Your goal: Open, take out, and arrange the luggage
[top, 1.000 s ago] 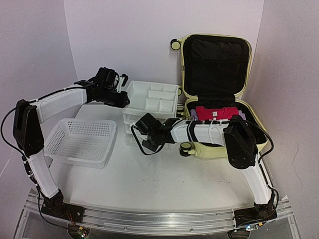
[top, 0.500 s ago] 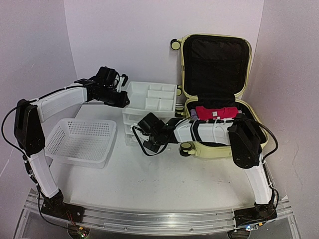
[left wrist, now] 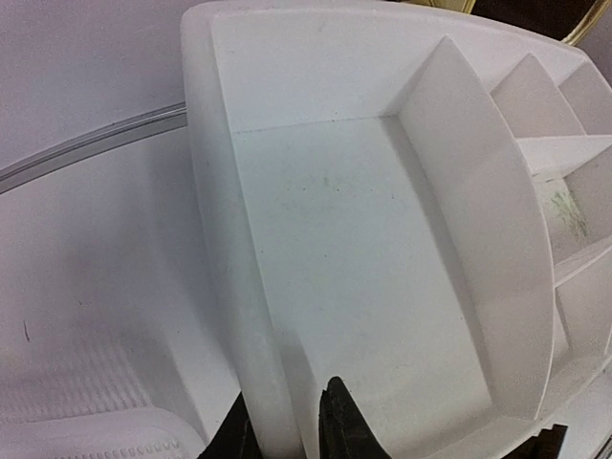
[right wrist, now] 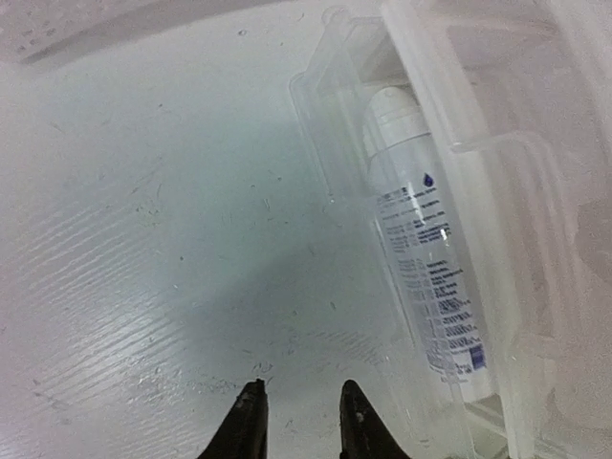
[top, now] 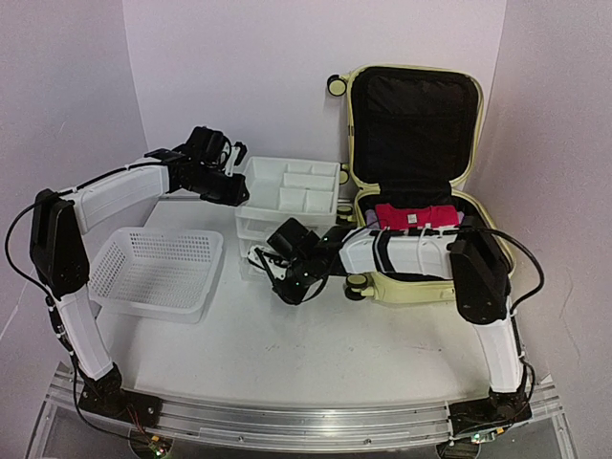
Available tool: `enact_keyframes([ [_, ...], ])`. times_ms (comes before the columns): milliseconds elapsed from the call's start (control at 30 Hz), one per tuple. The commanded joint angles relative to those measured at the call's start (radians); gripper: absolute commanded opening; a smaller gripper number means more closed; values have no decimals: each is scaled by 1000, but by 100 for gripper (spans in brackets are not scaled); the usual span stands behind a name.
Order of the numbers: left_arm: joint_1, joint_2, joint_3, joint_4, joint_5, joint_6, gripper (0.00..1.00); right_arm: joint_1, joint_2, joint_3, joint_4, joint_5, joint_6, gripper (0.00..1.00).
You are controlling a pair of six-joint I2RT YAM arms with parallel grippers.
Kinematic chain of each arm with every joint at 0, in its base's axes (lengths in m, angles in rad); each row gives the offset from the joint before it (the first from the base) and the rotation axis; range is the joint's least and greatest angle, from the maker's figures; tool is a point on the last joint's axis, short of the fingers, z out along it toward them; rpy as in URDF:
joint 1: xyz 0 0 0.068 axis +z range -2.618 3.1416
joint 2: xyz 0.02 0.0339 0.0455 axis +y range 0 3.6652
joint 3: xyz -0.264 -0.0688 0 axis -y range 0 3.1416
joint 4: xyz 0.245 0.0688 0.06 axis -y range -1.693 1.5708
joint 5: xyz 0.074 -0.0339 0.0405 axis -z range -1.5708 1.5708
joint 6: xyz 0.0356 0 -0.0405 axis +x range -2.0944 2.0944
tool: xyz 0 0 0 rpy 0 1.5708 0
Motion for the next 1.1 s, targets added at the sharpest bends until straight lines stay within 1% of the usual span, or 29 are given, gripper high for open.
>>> enact_keyframes([
  [0, -10, 23, 27, -99, 32, 9, 19, 3, 102, 110, 24, 57, 12, 21],
  [67, -10, 22, 27, -101, 34, 9, 19, 4, 146, 153, 41, 142, -8, 19],
  [167, -10, 21, 25, -103, 41, 9, 18, -2, 212, 210, 67, 311, -37, 17],
  [233, -10, 20, 22, -104, 43, 9, 18, -17, 241, 234, 89, 362, -44, 17],
  [333, -10, 21, 20, -104, 40, 12, 18, -52, 282, 274, 102, 376, -47, 17],
  [433, -11, 26, 24, -104, 27, 15, 18, -68, 305, 309, 102, 355, -67, 20],
  [533, -9, 42, 44, -106, 3, 16, 19, -64, 269, 284, 101, 228, -85, 29],
  [600, -8, 55, 64, -112, -22, 15, 19, -61, 238, 265, 91, 194, -62, 31],
  [667, -7, 72, 91, -117, -63, 17, 19, -50, 174, 234, 60, 157, -36, 34],
  [700, -7, 80, 107, -118, -93, 18, 19, -40, 124, 194, 55, 116, -22, 37],
  [767, -3, 102, 138, -120, -136, 22, 19, -29, 6, 81, 54, -1, 12, 44],
  [867, 10, 141, 190, -119, -178, 19, 19, -24, -172, -73, 54, -172, 71, 50],
  [933, 26, 173, 231, -119, -197, 15, 18, -24, -282, -173, 54, -172, 109, 50],
  [1067, 64, 223, 308, -119, -212, 10, 15, -25, -479, -355, 47, -66, 173, 51],
])
